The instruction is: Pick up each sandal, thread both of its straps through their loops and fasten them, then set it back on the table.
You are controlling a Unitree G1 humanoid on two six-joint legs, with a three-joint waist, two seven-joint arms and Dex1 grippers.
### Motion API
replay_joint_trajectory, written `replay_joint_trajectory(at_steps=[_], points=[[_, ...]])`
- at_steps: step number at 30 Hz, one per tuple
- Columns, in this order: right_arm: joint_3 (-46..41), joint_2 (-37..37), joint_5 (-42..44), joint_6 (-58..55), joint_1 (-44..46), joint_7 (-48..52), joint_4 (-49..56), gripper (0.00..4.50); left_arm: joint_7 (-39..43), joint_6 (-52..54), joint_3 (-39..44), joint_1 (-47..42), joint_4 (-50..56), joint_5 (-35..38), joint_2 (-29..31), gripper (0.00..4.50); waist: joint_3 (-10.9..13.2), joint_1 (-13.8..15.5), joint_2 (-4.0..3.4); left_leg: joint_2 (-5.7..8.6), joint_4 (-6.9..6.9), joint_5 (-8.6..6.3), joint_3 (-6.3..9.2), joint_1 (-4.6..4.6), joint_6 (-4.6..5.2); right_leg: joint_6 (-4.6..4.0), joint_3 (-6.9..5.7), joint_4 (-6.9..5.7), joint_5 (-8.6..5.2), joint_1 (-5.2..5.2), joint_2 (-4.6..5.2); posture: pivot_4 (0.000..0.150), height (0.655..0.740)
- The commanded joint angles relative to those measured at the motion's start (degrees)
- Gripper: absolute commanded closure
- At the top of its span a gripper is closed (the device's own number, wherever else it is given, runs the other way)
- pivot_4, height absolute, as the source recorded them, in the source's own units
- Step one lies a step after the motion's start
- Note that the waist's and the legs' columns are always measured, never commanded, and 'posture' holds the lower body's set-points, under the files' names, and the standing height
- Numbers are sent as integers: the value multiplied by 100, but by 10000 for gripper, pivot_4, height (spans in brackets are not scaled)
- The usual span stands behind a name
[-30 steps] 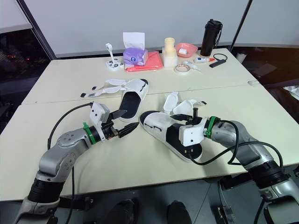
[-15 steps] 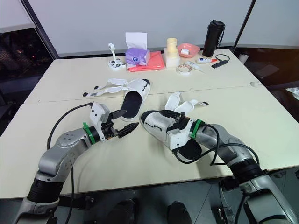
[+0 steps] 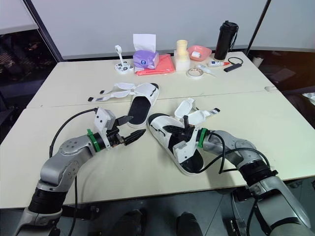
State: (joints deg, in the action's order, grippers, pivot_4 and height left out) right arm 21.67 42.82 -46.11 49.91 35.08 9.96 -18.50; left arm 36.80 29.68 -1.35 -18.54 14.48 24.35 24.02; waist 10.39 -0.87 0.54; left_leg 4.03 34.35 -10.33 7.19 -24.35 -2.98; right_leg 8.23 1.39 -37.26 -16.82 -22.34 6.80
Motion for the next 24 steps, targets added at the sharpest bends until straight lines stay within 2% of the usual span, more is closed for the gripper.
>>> replay_joint_trajectory(at_steps=[1,6,10,15,21,24], points=[[-58,518,-231,1260,401,-544,69,44797,89,-152,58,-178,-4,3,21,0,0,-1,-1,1,0,0,-1,-1,0,0,0,0,0,-1,1,1500,7400],[173,851,-1122,2406,1170,-1252,-637,44797,158,-226,24,-277,-154,-24,-5,0,1,-46,-1,-1,-2,1,-5,2,-2,0,3,-4,0,-4,-1,1500,7400],[654,863,-2422,3291,1982,-2318,-855,44797,179,-330,-48,-345,-238,-62,-99,0,1,-60,-2,-1,-10,3,-12,2,-5,-1,12,-7,-1,-16,-1,1500,7400],[1587,842,-3823,3385,2537,-3862,-589,44797,175,-384,-43,-388,-284,-93,-163,0,1,-34,-2,-1,-20,20,-13,1,-33,-2,15,-7,-1,-24,-1,1500,7400],[3201,742,-5326,2369,3268,-5978,-804,44797,153,-372,-17,-333,-203,-115,-174,0,1,-43,-2,-1,-24,26,-21,2,-44,-9,26,-22,-5,-36,-2,1500,7400],[3692,571,-5495,2133,3553,-6416,-1334,34882,134,-350,-14,-316,-161,-116,-179,0,0,-44,-2,-2,-29,27,-23,3,-46,-12,28,-25,-7,-38,-3,1500,7400]])
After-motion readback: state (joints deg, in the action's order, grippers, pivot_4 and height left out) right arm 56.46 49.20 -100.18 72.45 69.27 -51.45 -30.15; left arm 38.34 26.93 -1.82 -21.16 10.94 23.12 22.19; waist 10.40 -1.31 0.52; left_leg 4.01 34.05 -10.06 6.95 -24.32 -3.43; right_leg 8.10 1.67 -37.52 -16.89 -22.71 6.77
